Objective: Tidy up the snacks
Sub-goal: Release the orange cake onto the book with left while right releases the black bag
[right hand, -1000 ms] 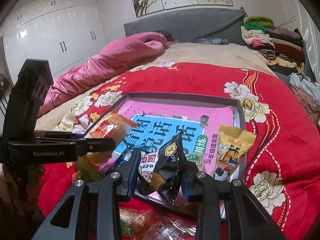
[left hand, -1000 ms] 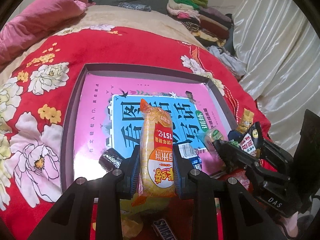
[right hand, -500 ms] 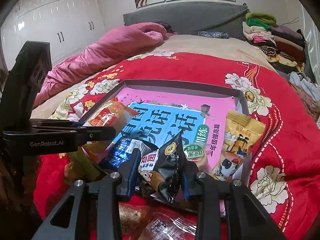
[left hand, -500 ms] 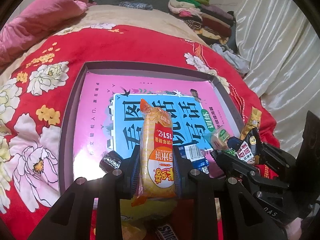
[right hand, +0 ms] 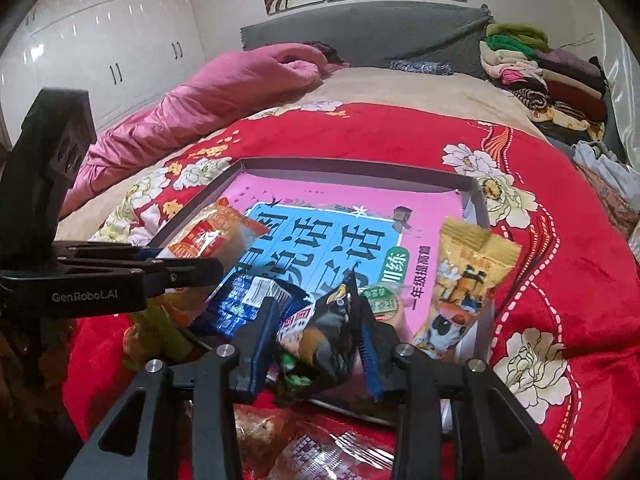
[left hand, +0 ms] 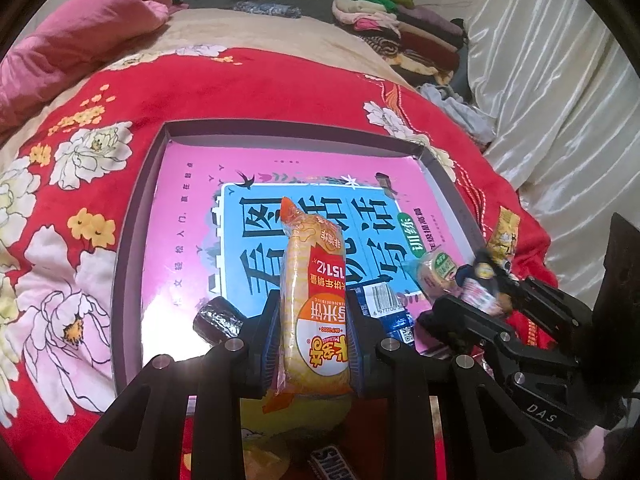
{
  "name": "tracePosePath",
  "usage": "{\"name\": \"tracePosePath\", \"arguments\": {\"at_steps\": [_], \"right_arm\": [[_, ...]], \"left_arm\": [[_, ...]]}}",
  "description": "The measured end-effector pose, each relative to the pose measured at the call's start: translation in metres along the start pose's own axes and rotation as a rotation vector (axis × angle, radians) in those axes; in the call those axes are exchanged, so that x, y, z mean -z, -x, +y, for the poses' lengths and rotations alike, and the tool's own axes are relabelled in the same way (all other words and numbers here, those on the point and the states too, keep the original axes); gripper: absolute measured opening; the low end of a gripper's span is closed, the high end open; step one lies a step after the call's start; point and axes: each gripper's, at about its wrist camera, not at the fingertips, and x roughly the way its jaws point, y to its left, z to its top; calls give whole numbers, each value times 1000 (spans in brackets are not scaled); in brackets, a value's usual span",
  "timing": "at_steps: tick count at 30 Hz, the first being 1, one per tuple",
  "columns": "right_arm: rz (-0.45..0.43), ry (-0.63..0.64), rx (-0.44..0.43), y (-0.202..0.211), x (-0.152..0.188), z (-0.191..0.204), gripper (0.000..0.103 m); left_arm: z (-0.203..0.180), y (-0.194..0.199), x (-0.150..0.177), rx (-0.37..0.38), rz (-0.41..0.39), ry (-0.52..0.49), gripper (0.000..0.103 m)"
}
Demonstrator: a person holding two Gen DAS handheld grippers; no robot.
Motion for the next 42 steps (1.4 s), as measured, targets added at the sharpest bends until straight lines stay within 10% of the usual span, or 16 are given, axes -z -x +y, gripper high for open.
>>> {"name": "tracePosePath", "arguments": {"at_steps": [24,42], "right_arm": [[-38,-41,-10,9,-4,-7,45],[-68,-29,-19,17,-6,-4,52]], "left_arm": [[12,-4,-6,-31,-5,29,31],[11,11,-8,-37,-38,28,52]]}}
